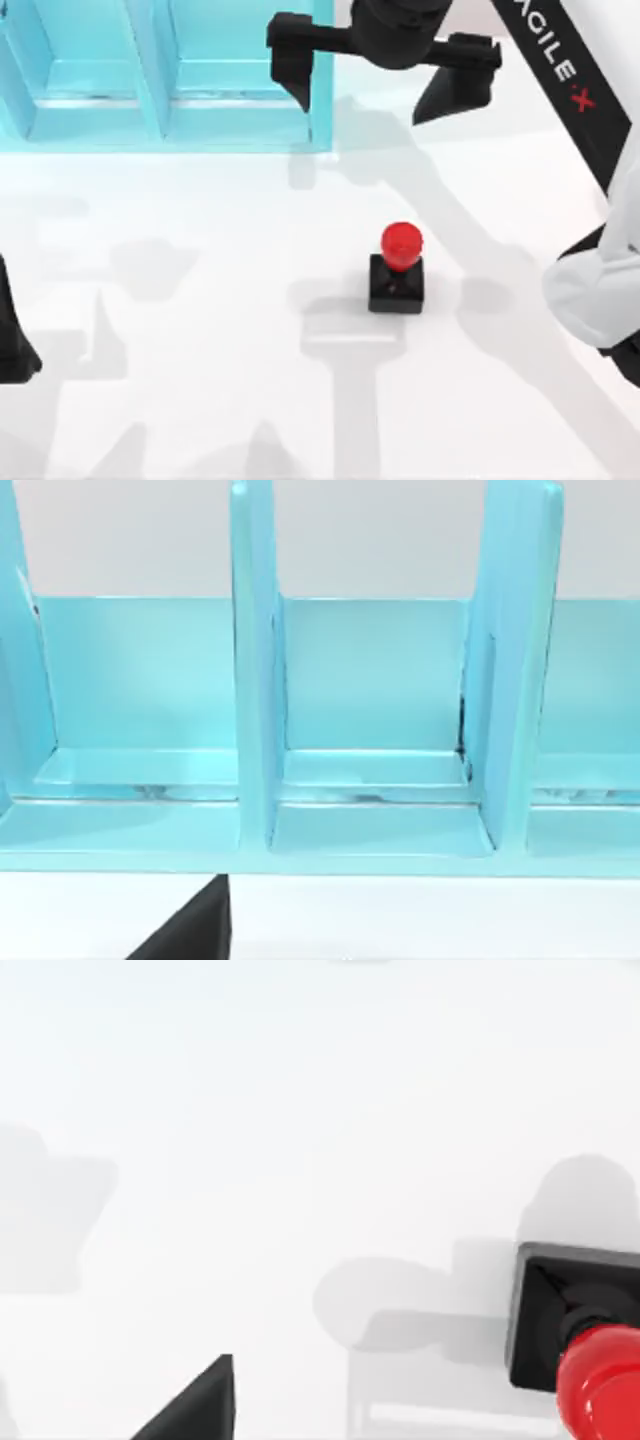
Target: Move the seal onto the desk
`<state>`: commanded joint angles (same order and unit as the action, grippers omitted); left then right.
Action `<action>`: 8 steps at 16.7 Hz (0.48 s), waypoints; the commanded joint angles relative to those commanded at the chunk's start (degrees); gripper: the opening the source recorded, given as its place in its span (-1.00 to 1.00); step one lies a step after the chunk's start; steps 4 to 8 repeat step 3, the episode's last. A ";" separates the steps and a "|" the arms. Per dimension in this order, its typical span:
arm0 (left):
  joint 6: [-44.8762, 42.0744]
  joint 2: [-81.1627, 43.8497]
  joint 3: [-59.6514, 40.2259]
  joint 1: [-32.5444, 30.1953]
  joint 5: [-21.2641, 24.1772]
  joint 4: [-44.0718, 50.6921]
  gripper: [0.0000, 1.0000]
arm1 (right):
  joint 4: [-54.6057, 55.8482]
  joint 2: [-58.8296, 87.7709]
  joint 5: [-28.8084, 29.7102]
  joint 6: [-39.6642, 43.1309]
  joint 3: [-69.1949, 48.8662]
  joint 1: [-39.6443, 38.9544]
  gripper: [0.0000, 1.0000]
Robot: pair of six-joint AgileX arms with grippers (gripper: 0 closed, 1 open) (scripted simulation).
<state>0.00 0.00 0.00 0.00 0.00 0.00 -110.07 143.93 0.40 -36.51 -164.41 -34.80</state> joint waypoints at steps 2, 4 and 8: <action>0.00 0.00 0.00 0.00 0.00 0.00 1.00 | -1.88 0.28 0.12 0.09 -2.04 0.10 1.00; 0.00 0.00 0.00 0.00 0.00 0.00 1.00 | -2.02 0.30 0.13 0.10 -2.19 0.10 1.00; 0.00 0.00 0.00 0.00 0.00 0.00 1.00 | -2.02 0.30 0.13 0.10 -2.19 0.10 1.00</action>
